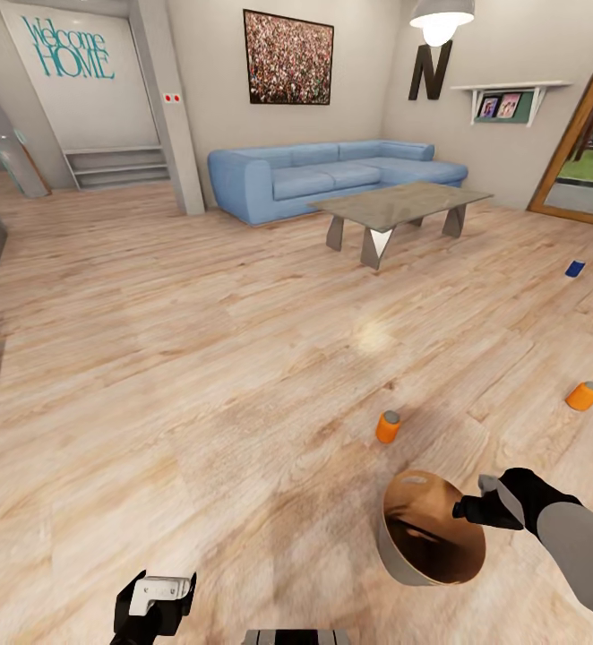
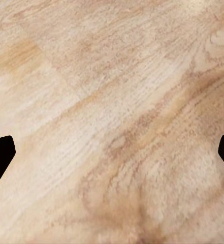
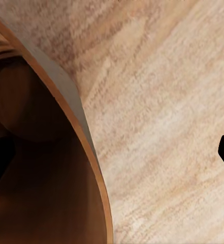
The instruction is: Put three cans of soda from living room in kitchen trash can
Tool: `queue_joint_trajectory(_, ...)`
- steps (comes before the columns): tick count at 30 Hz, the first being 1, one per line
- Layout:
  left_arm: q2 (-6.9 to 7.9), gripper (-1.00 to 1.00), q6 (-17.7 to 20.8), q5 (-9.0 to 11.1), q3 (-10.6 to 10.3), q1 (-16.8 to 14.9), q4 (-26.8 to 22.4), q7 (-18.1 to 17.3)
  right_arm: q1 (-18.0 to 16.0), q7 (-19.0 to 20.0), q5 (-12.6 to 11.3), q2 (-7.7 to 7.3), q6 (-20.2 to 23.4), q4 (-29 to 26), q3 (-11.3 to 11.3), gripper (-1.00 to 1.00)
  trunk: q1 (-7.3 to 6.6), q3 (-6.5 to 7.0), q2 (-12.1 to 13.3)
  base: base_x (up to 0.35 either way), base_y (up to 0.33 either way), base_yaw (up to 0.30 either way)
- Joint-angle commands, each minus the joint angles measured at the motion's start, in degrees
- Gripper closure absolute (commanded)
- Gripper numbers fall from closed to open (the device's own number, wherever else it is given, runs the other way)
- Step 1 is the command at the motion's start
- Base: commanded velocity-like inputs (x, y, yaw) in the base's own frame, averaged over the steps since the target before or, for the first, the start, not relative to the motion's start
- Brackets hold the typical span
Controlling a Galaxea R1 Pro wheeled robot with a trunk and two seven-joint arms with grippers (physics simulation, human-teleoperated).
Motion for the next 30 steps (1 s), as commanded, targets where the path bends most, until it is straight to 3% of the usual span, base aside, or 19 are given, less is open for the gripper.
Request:
queue_joint_trajectory(1,0.01,-1.0,-0.01,-0.01,0.01,0.0,0.0,0.0,0.0,0.0,0.0,0.0,-0.01,-0.02,0.0,-1.0,0.0,0.0,0.0,0.0,0.0,0.0)
queue_joint_trajectory(30,0.02,-1.0,-0.03,0.14,0.05,0.0,0.0,0.0,1.01,0.0,-0.06,0.0,-0.13,0.02,0.04,-1.0,0.0,0.0,0.0,0.0,0.0,0.0)
